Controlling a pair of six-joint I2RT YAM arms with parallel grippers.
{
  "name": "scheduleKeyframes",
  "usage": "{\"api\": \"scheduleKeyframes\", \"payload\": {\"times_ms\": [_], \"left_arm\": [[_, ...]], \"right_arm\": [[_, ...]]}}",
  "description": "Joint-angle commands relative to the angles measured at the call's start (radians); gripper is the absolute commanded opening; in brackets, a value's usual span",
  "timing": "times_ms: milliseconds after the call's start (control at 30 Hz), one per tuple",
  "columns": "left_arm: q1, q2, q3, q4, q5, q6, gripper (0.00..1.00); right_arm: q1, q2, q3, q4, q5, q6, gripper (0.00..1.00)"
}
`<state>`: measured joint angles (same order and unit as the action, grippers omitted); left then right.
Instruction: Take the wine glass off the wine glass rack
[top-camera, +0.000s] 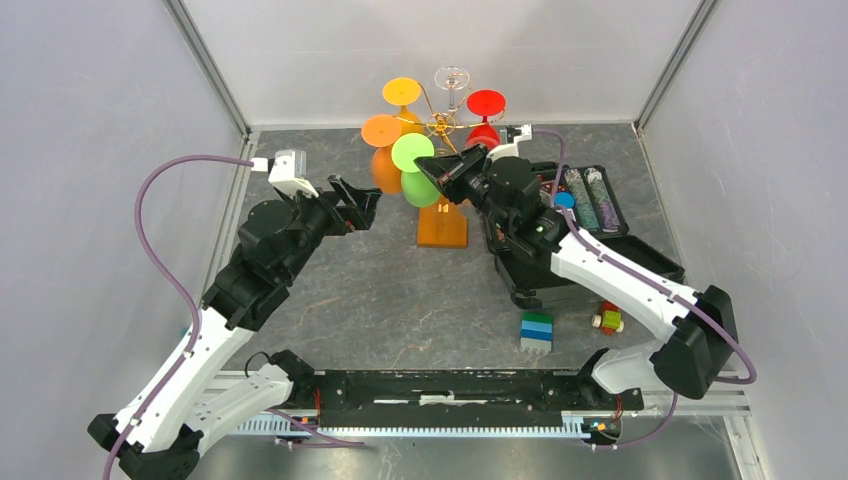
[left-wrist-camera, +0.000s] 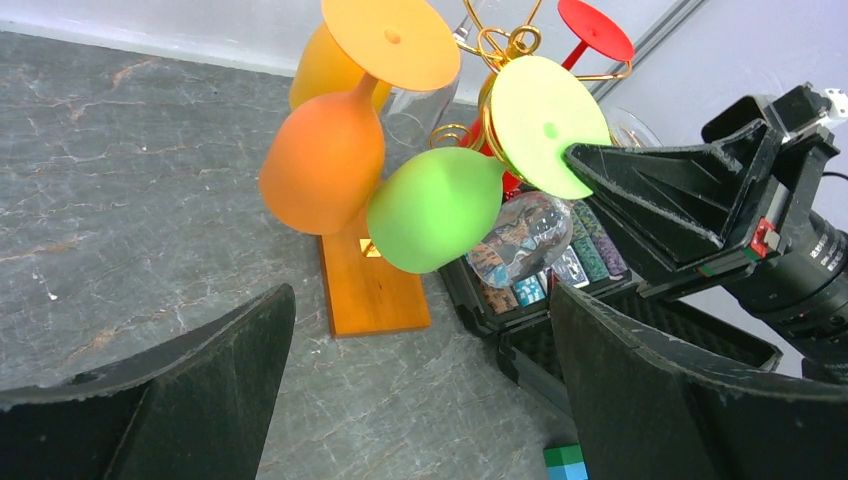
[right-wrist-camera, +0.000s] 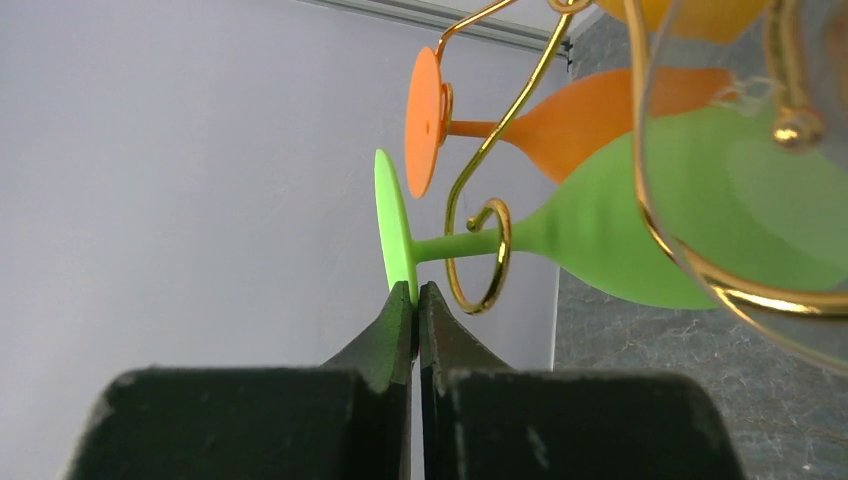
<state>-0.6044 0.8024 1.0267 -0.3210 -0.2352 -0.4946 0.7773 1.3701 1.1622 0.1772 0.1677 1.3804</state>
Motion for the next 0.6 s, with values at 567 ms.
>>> {"api": "scheduleKeyframes", "payload": {"times_ms": [567], "left_arm": [[-0.001, -0.021, -0.008, 0.007, -0.038, 0.039, 1.00]], "right_arm": [[0.014, 0.082, 0.245, -0.148, 0.240, -0.064, 0.00]]}}
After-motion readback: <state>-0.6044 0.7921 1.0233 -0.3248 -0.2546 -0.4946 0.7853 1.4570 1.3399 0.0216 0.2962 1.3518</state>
